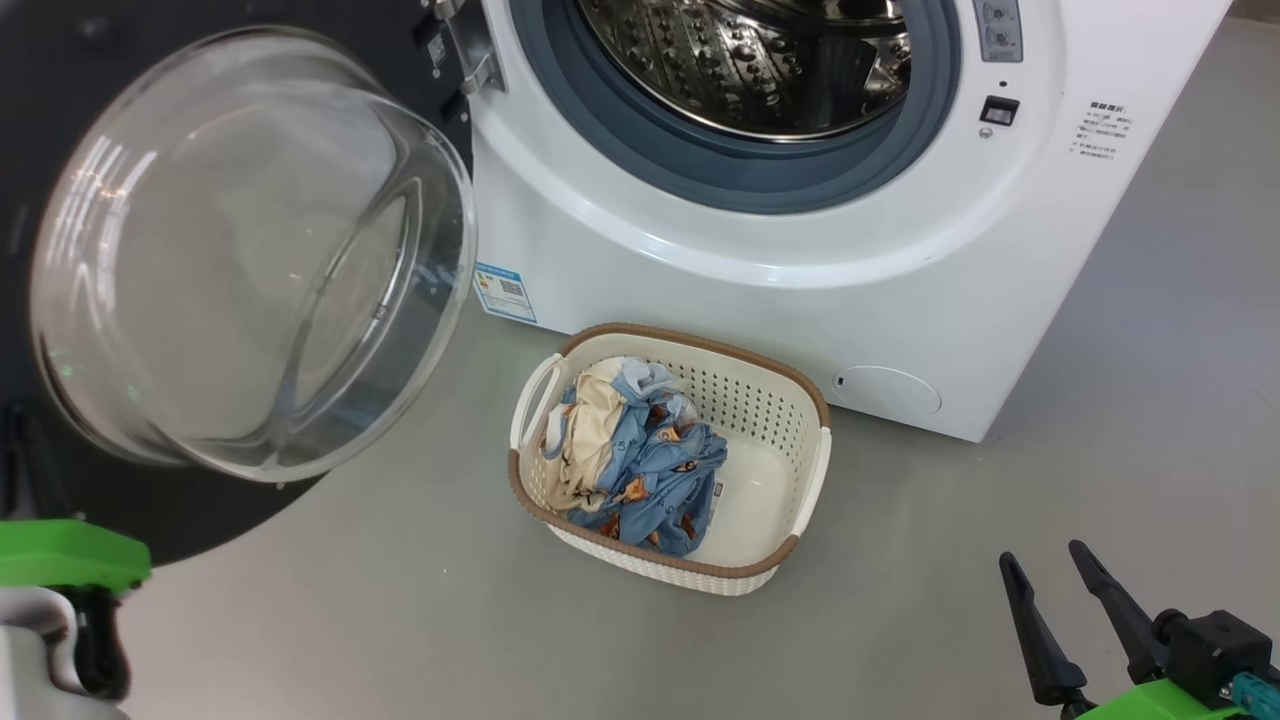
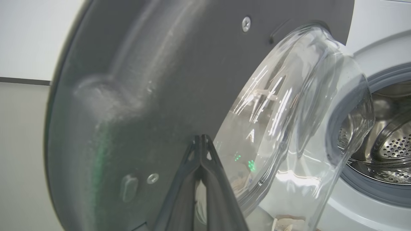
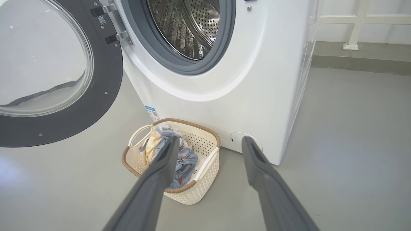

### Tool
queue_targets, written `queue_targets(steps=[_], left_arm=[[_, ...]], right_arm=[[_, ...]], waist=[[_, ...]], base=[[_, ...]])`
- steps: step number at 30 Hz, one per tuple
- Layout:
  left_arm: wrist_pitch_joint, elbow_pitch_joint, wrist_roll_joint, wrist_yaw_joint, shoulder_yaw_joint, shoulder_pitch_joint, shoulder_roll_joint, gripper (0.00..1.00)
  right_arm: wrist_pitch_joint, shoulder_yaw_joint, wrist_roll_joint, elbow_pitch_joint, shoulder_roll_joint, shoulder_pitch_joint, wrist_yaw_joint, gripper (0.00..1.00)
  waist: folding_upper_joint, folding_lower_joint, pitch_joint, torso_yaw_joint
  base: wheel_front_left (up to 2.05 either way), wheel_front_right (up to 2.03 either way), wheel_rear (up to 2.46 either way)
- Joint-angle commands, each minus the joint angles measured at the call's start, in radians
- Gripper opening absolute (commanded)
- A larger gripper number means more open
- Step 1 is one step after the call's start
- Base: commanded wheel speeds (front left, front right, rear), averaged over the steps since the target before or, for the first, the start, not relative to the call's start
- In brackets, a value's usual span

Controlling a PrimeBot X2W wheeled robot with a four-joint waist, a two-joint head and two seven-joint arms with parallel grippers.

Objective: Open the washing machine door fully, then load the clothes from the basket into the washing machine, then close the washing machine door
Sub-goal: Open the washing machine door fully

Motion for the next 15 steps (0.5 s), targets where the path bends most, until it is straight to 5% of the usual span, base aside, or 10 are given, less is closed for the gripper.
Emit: queue_targets(steps=[1, 15], left_arm=[[-0.008, -0.009, 0.007, 0.006, 0.050, -0.051, 0.070, 0.00], [-0.008, 0.120, 0.027, 0.006, 0.111, -0.130, 0.130, 0.00]], right_arm=[[-0.012, 0.024, -0.010, -0.024, -0.017, -0.028, 0.001, 1.00], [-0.012, 0.034, -0.012, -0.024, -0.030, -0.035, 0.001, 1.00]], waist=[[0.0000, 0.0000, 0.004, -0.002], [0.0000, 0.0000, 0.010, -0.017]], base=[[0.00, 0.00, 0.00], [0.00, 0.00, 0.00]])
